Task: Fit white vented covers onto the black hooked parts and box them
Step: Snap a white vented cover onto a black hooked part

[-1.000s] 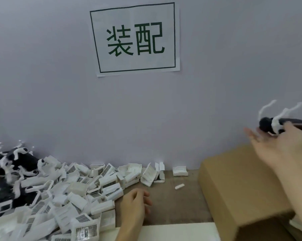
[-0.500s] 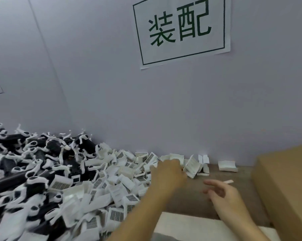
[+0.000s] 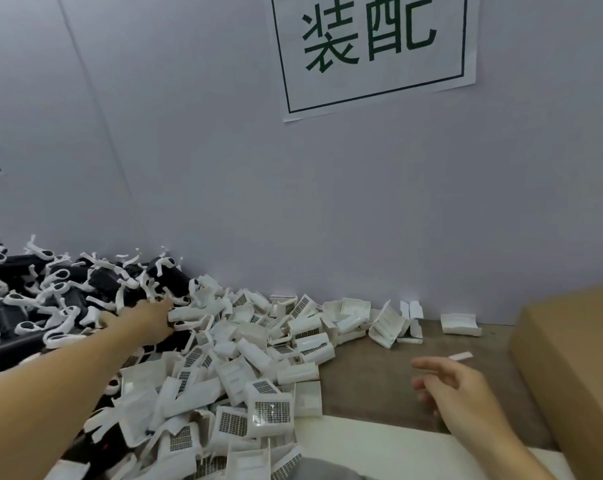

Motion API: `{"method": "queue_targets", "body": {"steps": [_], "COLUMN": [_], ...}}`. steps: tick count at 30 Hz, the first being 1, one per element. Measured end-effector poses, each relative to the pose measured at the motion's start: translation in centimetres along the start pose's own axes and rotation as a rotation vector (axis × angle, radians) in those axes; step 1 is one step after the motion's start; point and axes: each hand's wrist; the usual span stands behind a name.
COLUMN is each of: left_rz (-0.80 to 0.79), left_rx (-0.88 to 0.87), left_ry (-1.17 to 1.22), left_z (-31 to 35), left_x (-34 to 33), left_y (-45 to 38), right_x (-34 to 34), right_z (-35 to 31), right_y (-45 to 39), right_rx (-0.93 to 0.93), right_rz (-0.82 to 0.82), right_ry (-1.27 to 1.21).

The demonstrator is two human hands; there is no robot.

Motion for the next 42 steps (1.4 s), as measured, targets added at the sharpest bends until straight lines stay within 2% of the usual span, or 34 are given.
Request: {"method": "queue_targets", "body": {"steps": [6,8,11,14,16,19,23,24,26,28,32,34,36,39,40,42], "left_rz": [0.462,0.560,0.597,0.480,0.333,0.025,-0.505,-0.625,-0.750,-0.760,-0.793,-0.751,-0.593,-0.421,-0.406,-0.373], "left_rx": [-0.053,-0.074,-0.057,-0.154,-0.217,-0.258,-0.255,-0.242,-0.191,-0.170,-0.185,-0.320,-0.448,-0.602,-0.602,-0.485], "left_ry": [-0.151,-0.029,0.307,0.744,1.049,1.445,1.768,1.821,1.932,2.045,2.291,2.154,1.938,1.818,1.837,1.945], "left_z": [0.6,0.7,2.1,4.7,7.3,12.1,18.2,19.4,21.3,22.5,23.8,24.5,25.4,26.4,26.5,26.5], "left_x": [-0.4,0.7,3.7,7.0,8.3,7.6,2.9,1.7,-0.5,-2.1,-3.9,-4.5,-4.6,-4.5,-4.5,-4.7], "left_y": [-0.5,-0.8,-0.1,1.9,4.4,9.6,15.1,16.3,18.0,19.3,19.8,20.2,20.7,20.9,20.7,20.3], "right_x": [0.0,0.1,0.1,-0.1,-0.2,0.2,0.6,0.9,1.5,1.7,0.9,0.7,0.7,0.4,0.1,-0.4], "right_z": [0.2,0.3,0.2,-0.3,-0.7,-1.1,-1.9,-1.8,-1.5,-1.2,-0.8,-0.6,-0.4,-0.1,-0.1,-0.2], "right_y": [-0.1,-0.2,0.1,0.8,1.3,2.0,3.3,3.2,2.6,2.1,1.2,0.8,0.5,0.6,0.7,1.0], "right_rx": [0.012,0.011,0.006,0.014,0.052,0.170,0.230,0.234,0.260,0.278,0.289,0.239,0.191,0.234,0.267,0.356], "right_rz": [-0.025,-0.022,-0.020,-0.032,-0.049,-0.115,-0.352,-0.356,-0.262,-0.142,0.061,0.214,0.305,0.225,0.170,0.089], "right_ry": [0.039,0.043,0.041,0.006,-0.039,-0.077,-0.198,-0.200,-0.114,-0.026,-0.039,-0.009,0.111,0.337,0.403,0.541]}}
Point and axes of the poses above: each hand's wrist, its own y-axis away from the middle knuckle, its own x-axis out of the back of the hand, z = x × y, and after that the axes turned 3 degrees about y, right-handed
